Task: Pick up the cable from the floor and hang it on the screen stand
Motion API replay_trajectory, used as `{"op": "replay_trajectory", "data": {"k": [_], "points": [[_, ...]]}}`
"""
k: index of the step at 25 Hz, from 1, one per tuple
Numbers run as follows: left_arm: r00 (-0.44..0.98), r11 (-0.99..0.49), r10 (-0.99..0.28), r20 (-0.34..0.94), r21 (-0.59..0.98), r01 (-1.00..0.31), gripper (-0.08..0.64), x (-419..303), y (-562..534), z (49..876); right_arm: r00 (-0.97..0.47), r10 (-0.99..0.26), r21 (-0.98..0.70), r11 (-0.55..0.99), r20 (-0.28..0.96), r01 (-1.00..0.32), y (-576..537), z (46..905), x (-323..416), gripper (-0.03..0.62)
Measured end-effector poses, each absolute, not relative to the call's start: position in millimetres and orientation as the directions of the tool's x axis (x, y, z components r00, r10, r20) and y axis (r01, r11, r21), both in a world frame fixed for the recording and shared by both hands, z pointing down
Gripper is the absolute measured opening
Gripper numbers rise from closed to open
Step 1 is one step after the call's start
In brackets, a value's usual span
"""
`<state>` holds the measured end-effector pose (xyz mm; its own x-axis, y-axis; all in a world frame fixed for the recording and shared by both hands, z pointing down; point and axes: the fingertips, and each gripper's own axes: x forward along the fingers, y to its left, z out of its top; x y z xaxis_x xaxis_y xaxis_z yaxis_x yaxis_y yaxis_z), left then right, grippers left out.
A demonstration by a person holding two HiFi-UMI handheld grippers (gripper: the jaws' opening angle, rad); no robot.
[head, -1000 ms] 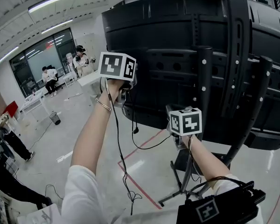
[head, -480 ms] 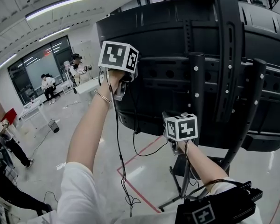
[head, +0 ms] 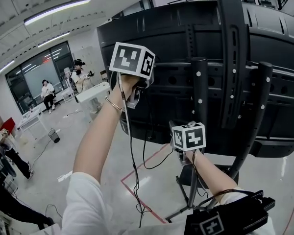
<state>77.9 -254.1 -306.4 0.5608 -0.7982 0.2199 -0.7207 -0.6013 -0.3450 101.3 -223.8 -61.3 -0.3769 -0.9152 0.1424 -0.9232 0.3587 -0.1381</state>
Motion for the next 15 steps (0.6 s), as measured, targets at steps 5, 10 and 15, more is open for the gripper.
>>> {"op": "replay_trajectory", "data": {"k": [5,10,15], "points": [[0.596,-0.623,-0.78,0.191,-0.325,-0.712,0.018,93,-235,-294,-0.362,-0.919,-0.136,0.342,0.156,-0.93,-218,-52,107,0.017],[0.585,-0.589,-0.805,0.105,-0.27,-0.762,0.018,91,-229,-291,-0.349,-0.923,-0.132,0.33,0.164,-0.935,-211,-46,108,0.017],[0.58,-0.572,-0.814,0.034,-0.23,-0.788,0.02,90,-226,-282,-0.357,-0.919,-0.137,0.337,0.165,-0.931,-200,-41,100,0.017]]}}
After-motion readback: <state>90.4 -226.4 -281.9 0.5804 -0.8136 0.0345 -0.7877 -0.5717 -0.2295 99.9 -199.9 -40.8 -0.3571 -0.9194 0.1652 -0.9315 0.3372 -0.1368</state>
